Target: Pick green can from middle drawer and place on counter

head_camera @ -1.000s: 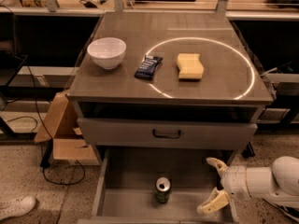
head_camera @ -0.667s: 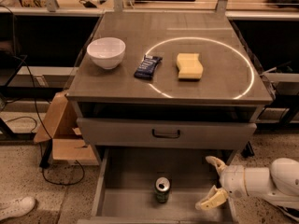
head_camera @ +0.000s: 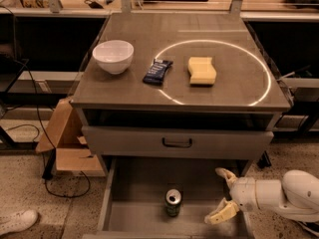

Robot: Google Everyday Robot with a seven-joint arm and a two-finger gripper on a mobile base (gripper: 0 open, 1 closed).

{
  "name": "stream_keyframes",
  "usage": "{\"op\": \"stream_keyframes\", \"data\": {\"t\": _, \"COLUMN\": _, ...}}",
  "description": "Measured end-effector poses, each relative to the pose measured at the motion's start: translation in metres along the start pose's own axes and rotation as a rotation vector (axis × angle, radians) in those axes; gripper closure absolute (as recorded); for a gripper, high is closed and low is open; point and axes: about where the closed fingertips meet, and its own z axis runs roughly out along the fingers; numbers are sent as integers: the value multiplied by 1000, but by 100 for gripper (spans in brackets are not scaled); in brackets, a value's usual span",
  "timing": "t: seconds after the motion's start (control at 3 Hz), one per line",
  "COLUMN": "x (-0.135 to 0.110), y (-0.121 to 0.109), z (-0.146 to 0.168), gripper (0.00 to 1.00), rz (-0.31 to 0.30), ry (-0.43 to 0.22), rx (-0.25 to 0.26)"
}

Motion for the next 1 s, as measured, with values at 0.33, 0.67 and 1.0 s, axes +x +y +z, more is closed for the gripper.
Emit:
{"op": "stream_keyframes", "data": {"t": 0.33, "x": 13, "y": 0, "z": 21, "gripper": 0, "rz": 18, "ry": -8, "rx": -24}}
{"op": "stream_keyframes", "data": {"t": 0.67, "x": 19, "y": 2, "z": 60, "gripper": 0, "rz": 9, "ry": -31, "rx": -64}}
{"op": "stream_keyframes", "data": {"t": 1.0, "x": 21, "y": 2, "z": 61, "gripper": 0, "rz": 9, "ry": -26, "rx": -69}}
